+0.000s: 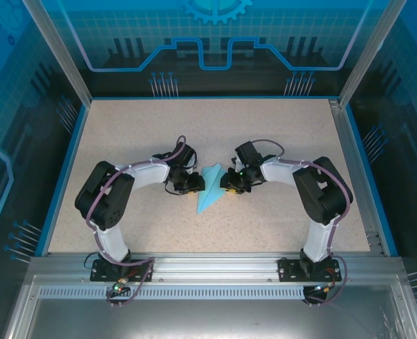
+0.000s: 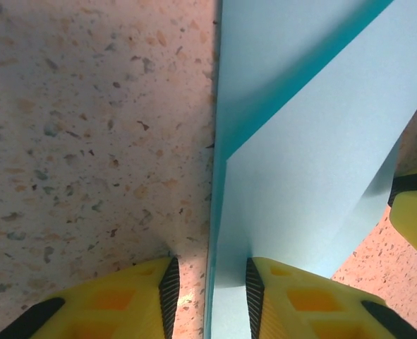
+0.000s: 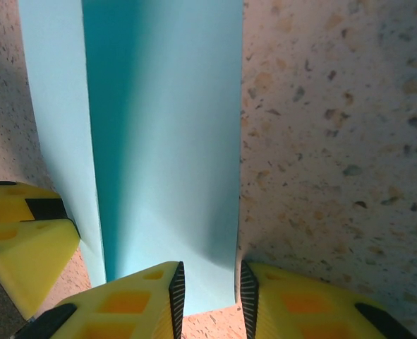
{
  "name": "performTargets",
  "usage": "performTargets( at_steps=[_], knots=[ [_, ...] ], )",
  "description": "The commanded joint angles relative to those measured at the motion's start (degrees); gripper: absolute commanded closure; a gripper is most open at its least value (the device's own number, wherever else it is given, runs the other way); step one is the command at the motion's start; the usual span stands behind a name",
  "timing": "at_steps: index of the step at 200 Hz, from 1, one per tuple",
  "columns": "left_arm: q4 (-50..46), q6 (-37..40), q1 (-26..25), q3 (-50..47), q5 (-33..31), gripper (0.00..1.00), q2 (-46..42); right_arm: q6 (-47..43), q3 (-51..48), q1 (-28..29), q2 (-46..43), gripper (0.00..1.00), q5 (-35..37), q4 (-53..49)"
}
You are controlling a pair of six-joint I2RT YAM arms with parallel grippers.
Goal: Fold a paper plane with a square sheet of paper (pick it up from the middle)
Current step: Turn over the paper at the center of the table.
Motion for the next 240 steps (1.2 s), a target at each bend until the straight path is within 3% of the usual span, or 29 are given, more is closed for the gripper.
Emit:
performTargets(
  at_steps=[1, 125, 240],
  knots=[
    [-1.0, 1.6, 0.0, 0.9, 1.2, 0.67, 1.9, 0.8, 0.6, 1.7, 2.5, 0.70, -2.0, 1.3],
    [-0.4, 0.7, 0.1, 0.2, 1.2, 0.74, 1.9, 3.2, 3.5, 2.0, 2.9, 0.67, -5.4, 6.4],
    [5.3, -4.7, 4.0, -3.6, 4.9, 0.77, 0.7, 5.9, 3.5, 1.0, 5.5, 0.61, -7.0, 12.8]
  ],
)
